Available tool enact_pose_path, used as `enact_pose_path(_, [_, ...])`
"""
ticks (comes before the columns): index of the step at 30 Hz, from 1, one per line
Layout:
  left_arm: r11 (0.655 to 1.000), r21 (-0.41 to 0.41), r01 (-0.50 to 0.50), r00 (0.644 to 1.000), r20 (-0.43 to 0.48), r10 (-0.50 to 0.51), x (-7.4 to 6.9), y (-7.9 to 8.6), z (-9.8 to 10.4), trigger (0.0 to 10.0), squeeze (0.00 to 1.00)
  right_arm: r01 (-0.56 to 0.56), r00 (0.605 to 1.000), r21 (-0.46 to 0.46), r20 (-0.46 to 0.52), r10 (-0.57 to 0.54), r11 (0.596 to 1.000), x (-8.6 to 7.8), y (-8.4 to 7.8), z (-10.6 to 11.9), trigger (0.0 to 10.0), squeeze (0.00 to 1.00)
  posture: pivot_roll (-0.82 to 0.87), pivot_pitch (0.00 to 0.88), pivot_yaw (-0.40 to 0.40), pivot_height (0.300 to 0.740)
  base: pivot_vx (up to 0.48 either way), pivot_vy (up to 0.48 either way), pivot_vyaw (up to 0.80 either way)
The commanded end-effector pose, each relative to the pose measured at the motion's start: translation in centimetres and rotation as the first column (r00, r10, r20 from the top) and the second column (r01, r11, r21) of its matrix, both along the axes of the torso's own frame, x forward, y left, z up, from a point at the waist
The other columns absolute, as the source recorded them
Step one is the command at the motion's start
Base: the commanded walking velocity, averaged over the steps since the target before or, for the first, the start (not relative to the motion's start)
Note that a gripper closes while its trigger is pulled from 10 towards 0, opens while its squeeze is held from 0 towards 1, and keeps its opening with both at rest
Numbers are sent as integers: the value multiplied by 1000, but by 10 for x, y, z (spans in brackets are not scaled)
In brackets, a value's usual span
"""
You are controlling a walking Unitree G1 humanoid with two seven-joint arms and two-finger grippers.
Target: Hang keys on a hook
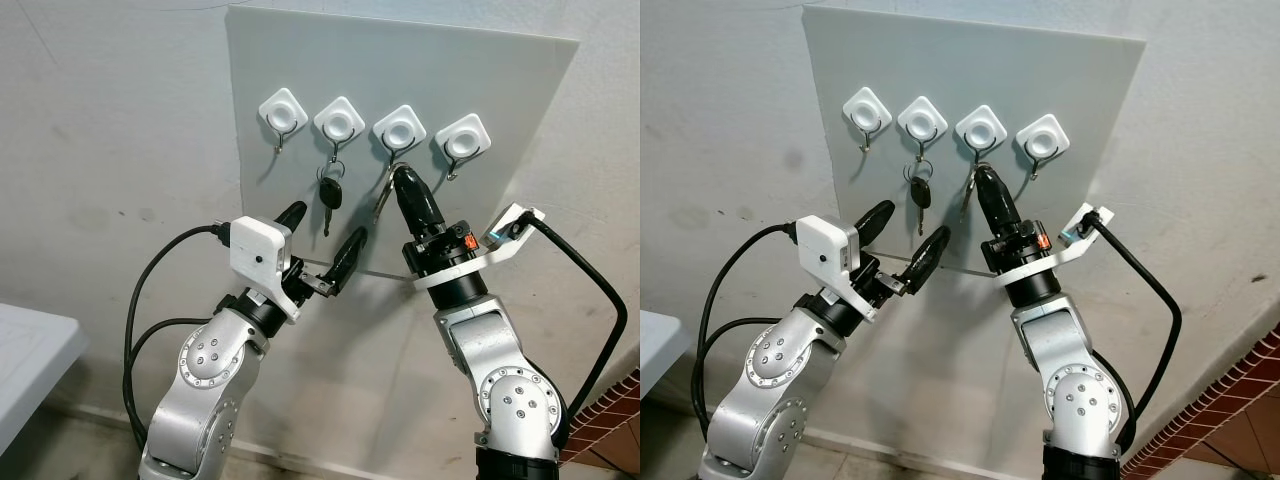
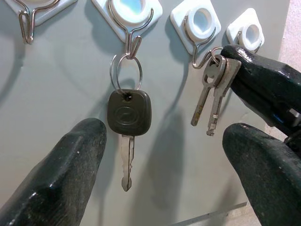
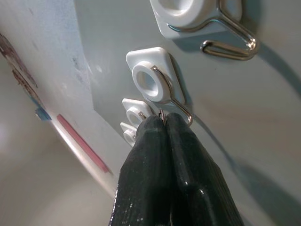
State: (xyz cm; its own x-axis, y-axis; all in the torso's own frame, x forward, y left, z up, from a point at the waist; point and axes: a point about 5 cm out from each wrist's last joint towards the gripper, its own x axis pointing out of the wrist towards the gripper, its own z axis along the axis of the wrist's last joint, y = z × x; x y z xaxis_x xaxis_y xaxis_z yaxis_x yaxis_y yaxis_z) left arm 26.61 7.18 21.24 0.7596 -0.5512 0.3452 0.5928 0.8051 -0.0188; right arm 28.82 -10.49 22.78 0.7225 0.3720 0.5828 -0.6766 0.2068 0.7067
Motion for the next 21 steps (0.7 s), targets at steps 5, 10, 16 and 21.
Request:
enact_pose_path(5, [1000,-9,10,1000,12,-10,-2,-2,4,10000,0,-3,1000,8,11,3,1000,3,4,6,10000,0,68,0,-47,740,0,0,0])
enact_pose_path(10, [1000,-10,10,1000,13,-10,-2,-2,4,10000,0,-4,1000,5,8,4,1000,4,4,9,10000,0,68,0,-48,740,0,0,0])
enact_pose_path(16, [1000,-11,8,1000,13,-8,-2,-2,4,10000,0,0,1000,-9,-25,0,1000,6,4,7,10000,0,69,0,-50,740,0,0,0])
enact_pose_path(21, [1000,-13,6,1000,13,-5,-2,-2,5,10000,0,7,998,-36,-55,-9,999,7,3,4,10000,0,68,0,-51,740,0,0,0])
